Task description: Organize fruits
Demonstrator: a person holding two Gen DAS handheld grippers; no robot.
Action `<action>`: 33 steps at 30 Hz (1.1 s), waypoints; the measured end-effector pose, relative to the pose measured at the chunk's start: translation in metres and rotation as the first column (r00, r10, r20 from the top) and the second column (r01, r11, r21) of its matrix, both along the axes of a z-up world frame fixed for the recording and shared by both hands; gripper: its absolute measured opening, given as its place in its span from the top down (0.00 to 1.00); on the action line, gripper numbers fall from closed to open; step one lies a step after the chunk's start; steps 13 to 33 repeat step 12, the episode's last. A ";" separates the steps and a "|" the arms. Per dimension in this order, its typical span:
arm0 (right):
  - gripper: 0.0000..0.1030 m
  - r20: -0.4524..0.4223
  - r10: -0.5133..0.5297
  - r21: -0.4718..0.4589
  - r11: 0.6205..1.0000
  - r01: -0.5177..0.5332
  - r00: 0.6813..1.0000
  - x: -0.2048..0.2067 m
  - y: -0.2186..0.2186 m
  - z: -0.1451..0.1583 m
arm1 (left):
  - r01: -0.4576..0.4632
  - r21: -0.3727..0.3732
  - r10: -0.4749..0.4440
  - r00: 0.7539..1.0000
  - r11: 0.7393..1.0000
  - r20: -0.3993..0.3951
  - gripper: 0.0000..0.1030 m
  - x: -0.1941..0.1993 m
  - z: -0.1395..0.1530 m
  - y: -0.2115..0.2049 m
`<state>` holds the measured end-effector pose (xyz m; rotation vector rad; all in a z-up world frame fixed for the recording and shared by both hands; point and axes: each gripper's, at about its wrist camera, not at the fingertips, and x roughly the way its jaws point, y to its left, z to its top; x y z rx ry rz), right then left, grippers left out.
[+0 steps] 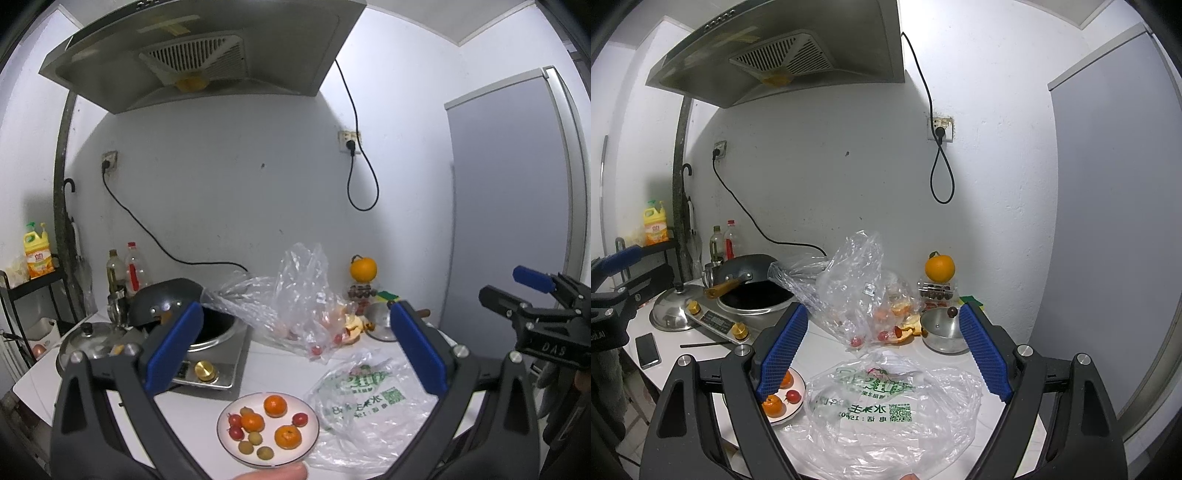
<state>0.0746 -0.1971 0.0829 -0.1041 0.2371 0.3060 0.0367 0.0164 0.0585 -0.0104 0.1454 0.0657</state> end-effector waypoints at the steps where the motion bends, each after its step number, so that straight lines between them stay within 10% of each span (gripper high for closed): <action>1: 0.16 0.000 0.000 -0.001 1.000 0.000 1.000 0.000 0.000 -0.001 | 0.000 -0.001 0.000 1.000 1.000 0.000 0.00 0.000 -0.001 0.000; 33: 0.16 -0.001 -0.002 -0.002 1.000 0.001 1.000 0.000 -0.002 -0.002 | 0.018 -0.003 -0.018 1.000 1.000 0.002 0.00 0.000 -0.003 -0.001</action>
